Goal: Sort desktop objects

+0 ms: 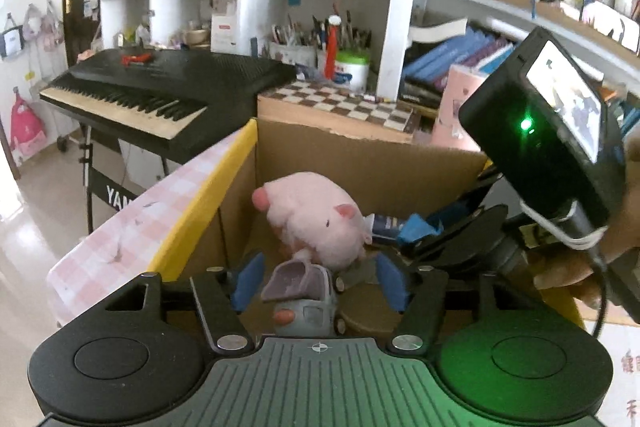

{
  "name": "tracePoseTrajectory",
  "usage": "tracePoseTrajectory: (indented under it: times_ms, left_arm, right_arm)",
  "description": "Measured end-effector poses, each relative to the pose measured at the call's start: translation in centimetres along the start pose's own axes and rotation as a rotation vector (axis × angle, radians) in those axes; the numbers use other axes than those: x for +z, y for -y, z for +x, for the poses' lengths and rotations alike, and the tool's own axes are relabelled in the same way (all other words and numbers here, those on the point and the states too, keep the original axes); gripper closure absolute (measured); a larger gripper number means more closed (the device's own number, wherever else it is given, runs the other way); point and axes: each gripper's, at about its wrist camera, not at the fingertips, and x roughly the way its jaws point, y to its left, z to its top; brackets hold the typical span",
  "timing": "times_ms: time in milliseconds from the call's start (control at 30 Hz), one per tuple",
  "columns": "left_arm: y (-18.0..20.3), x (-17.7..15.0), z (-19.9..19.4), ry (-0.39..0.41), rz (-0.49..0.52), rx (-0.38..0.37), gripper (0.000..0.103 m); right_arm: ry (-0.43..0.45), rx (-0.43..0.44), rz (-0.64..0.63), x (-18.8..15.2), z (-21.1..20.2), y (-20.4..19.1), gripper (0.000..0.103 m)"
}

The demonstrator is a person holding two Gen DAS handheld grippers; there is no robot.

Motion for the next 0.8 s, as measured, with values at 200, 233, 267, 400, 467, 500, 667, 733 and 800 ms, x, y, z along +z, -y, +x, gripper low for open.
tracePoseTrajectory:
  times_ms: [200,233,267,400,467,500,667,733,800]
  left_arm:
    - [-0.6,-0.1,-1.2,0.029,-0.019,0.003,0.035]
    - [-0.7,-0.1,-1.4,0.034,-0.022,0.003,0.034]
    - [-0.8,-0.1,-1.6,0.04,-0.027,0.003,0.033]
    - [-1.0,-0.2,-3.0,0.07,-0.029,-0.004,0.03]
    - [-1.0,-0.2,-3.7,0.087,-0.02,-0.007,0.027]
    - [-1.0,-0.3,-4.2,0.097,-0.016,-0.008,0.023]
    - [-1.1,-0.5,-6.2,0.141,-0.001,-0.015,0.018]
    - [-1.1,-0.8,-6.9,0.158,0.005,-0.018,0.015]
    - [-1.1,-1.0,-7.5,0.168,0.009,-0.026,0.013]
  right_arm:
    - [0.044,-0.023,0.054,-0.5,-1.1,0.4,0.053]
    - [0.059,-0.02,0.066,-0.7,-1.5,0.4,0.052]
    - [0.07,-0.021,0.072,-0.8,-2.0,0.2,0.051]
    - [0.125,-0.028,0.103,-1.7,-4.2,-0.3,0.044]
    - [0.154,-0.027,0.131,-2.1,-5.6,-0.6,0.043]
    - [0.168,-0.03,0.143,-2.3,-6.2,-0.8,0.042]
    - [0.239,-0.059,0.23,-4.0,-9.6,-1.2,0.041]
    - [0.265,-0.083,0.275,-5.0,-10.9,-1.4,0.04]
    - [0.286,-0.101,0.319,-6.0,-12.0,-1.6,0.04]
